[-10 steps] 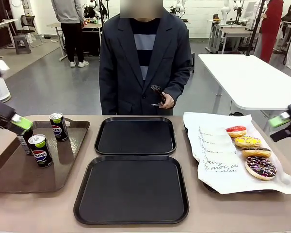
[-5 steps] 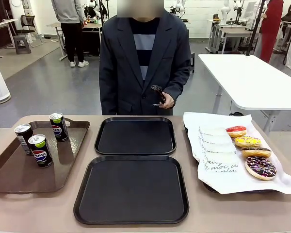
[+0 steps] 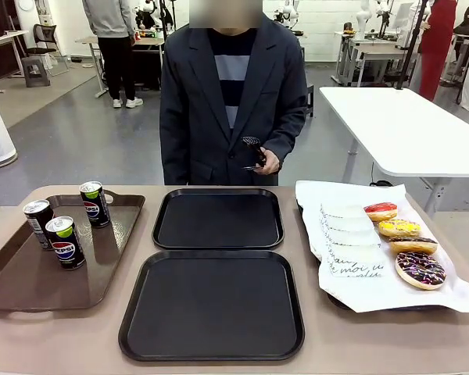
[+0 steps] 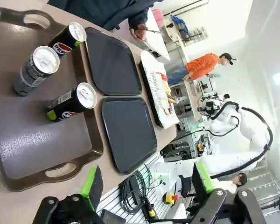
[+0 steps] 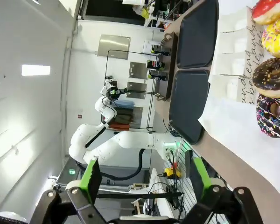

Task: Set up donuts and drinks on trays.
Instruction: Pick up one Pepsi coke and place it on the Flat Tray.

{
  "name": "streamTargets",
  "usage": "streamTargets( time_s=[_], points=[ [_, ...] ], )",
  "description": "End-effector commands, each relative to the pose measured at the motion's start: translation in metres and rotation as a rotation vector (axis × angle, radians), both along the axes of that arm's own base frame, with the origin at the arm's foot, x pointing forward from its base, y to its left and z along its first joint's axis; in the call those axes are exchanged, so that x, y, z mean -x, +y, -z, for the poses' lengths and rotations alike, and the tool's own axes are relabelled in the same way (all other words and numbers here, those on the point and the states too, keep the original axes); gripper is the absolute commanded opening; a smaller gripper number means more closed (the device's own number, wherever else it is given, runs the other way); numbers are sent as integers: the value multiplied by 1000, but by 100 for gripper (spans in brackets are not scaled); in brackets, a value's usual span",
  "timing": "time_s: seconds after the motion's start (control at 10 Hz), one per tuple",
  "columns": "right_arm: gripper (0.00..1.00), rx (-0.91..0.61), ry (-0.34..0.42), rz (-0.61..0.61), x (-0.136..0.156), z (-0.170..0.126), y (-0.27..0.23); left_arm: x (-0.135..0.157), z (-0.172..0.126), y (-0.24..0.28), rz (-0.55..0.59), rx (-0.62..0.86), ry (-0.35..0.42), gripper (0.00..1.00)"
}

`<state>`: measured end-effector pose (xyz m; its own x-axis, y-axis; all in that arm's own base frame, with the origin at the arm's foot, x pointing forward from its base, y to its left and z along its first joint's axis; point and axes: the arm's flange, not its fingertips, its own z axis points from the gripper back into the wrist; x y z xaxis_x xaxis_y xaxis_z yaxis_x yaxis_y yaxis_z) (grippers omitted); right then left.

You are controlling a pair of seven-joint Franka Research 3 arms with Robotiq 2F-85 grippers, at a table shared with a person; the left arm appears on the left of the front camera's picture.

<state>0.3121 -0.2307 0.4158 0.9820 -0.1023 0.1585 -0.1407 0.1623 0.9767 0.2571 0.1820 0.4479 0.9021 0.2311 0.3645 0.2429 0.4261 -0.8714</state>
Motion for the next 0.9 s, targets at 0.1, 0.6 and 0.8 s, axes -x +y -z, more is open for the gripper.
streamTargets(
  time_s=[0.1, 0.6, 0.8],
  points=[
    [100, -4, 11, -13, -4, 5, 4, 0, 0, 0, 0, 0, 0, 100],
    [100, -4, 11, -13, -4, 5, 4, 0, 0, 0, 0, 0, 0, 100],
    [100, -4, 11, -13, -4, 5, 4, 0, 0, 0, 0, 0, 0, 100]
  ],
)
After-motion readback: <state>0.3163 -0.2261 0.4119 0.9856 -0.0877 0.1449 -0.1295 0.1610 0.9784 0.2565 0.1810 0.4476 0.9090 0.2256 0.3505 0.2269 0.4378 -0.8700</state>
